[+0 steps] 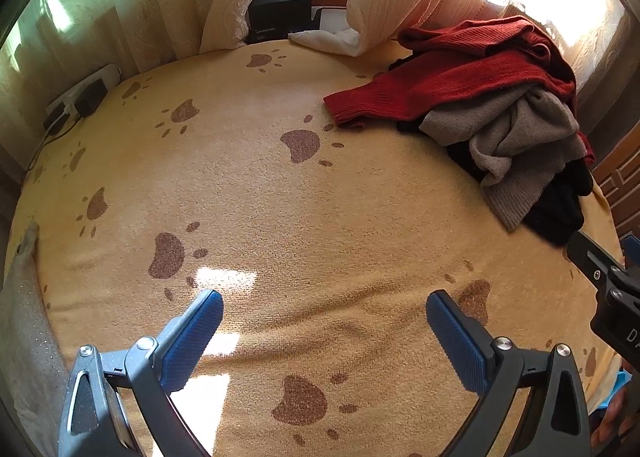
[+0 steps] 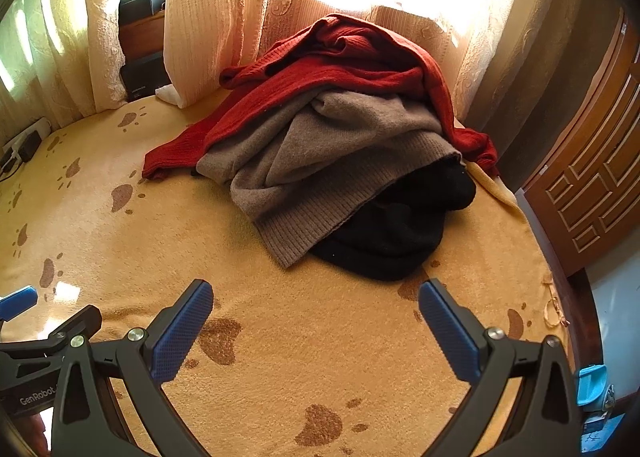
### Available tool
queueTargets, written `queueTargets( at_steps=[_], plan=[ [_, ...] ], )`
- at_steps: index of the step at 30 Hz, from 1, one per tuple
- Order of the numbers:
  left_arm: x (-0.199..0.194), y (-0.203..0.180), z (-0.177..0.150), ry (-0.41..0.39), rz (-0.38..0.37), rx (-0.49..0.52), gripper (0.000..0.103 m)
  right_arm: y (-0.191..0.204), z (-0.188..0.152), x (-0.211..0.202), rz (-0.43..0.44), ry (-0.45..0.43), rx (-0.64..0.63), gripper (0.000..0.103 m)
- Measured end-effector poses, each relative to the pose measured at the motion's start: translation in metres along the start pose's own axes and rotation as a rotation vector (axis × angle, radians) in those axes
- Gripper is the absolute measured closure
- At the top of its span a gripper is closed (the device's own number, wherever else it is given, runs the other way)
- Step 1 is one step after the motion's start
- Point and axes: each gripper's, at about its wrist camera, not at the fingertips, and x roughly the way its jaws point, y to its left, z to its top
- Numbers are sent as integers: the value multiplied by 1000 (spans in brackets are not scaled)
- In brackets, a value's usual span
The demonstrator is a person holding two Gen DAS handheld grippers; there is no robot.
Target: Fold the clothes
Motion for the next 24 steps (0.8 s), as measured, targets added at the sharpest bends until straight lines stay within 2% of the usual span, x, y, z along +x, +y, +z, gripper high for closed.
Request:
queueTargets(
  at_steps=[19, 24],
  plan=[
    [-1, -6, 1, 4, 2, 9, 0, -6, 5, 1, -8, -5, 21, 0],
    [-3, -2, 0, 10, -71, -30, 0, -36, 8, -6, 67, -46, 103, 0]
  ],
)
